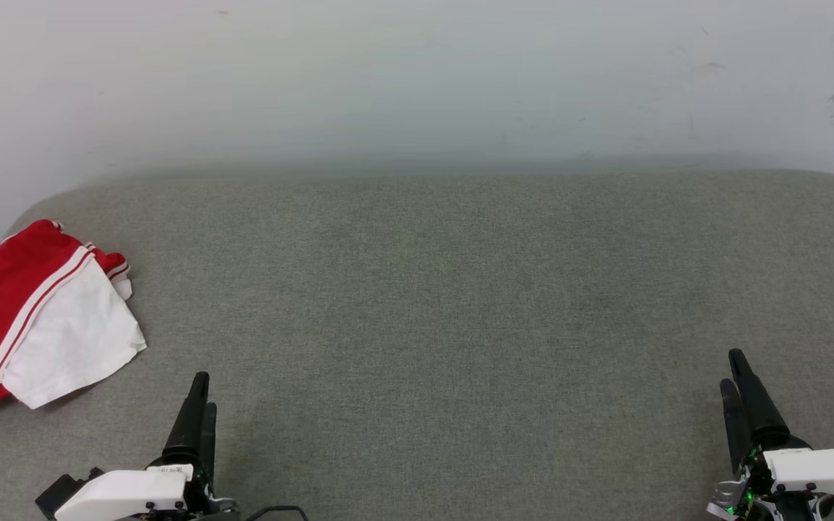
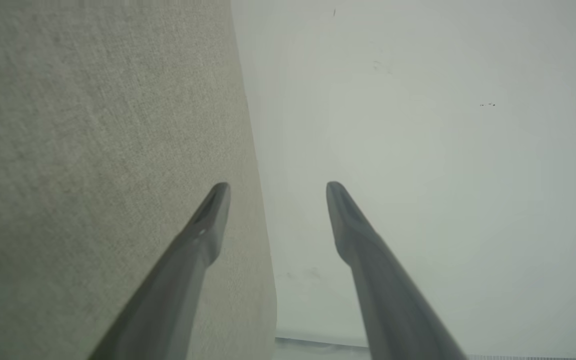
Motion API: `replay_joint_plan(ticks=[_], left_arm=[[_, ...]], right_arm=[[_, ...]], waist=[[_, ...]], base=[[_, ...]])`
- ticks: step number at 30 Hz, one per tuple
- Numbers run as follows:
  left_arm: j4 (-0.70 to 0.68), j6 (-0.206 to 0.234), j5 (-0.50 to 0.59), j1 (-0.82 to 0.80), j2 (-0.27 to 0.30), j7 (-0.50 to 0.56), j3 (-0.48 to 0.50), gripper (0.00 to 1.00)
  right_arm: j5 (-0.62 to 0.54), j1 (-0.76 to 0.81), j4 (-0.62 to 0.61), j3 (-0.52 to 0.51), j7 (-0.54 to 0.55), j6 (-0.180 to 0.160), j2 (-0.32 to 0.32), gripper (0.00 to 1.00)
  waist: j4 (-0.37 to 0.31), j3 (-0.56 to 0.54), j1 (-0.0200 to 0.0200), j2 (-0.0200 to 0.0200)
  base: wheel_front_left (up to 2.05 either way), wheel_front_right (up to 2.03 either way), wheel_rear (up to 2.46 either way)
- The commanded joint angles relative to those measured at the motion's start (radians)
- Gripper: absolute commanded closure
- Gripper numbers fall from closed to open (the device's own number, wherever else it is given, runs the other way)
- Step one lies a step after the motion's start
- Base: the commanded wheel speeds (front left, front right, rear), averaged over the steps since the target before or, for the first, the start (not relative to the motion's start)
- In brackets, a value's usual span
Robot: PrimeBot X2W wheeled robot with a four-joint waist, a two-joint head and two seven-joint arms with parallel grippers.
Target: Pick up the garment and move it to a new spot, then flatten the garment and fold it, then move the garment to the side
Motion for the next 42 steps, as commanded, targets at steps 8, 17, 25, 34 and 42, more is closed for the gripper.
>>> replay_joint_plan(ticks=[8,17,25,34,42], left_arm=[[-0.038,-0.001,0.109,0.003,0.002,-0.041,0.063,0.00],[-0.092,-0.002,0.269,0.007,0.002,-0.076,0.116,0.00],[-0.217,-0.002,0.447,0.018,0.002,-0.104,0.082,0.00],[-0.330,0.004,0.645,0.037,0.003,-0.133,0.036,0.00],[-0.372,0.027,0.793,0.055,0.003,-0.155,-0.024,0.00]], right_arm=[[-0.190,-0.015,-0.045,-0.018,-0.039,0.000,-0.001,0.00],[-0.465,-0.023,-0.135,-0.022,-0.075,0.000,-0.001,0.00],[-0.698,-0.024,-0.233,0.008,-0.103,0.000,-0.001,0.00],[-0.899,-0.023,-0.300,0.046,-0.133,0.000,-0.001,0.00],[-1.026,-0.014,-0.310,0.059,-0.154,0.000,-0.001,0.00]], waist=[[-0.004,0.001,0.0000,0.0000],[-0.008,0.003,0.0000,0.0000],[-0.010,0.007,0.0000,0.0000],[-0.014,0.010,0.0000,0.0000],[-0.019,0.010,0.0000,0.0000]], base=[[0.00,0.00,0.00],[0.00,0.00,0.00],[0.00,0.00,0.00],[0.00,0.00,0.00],[0.00,0.00,0.00]])
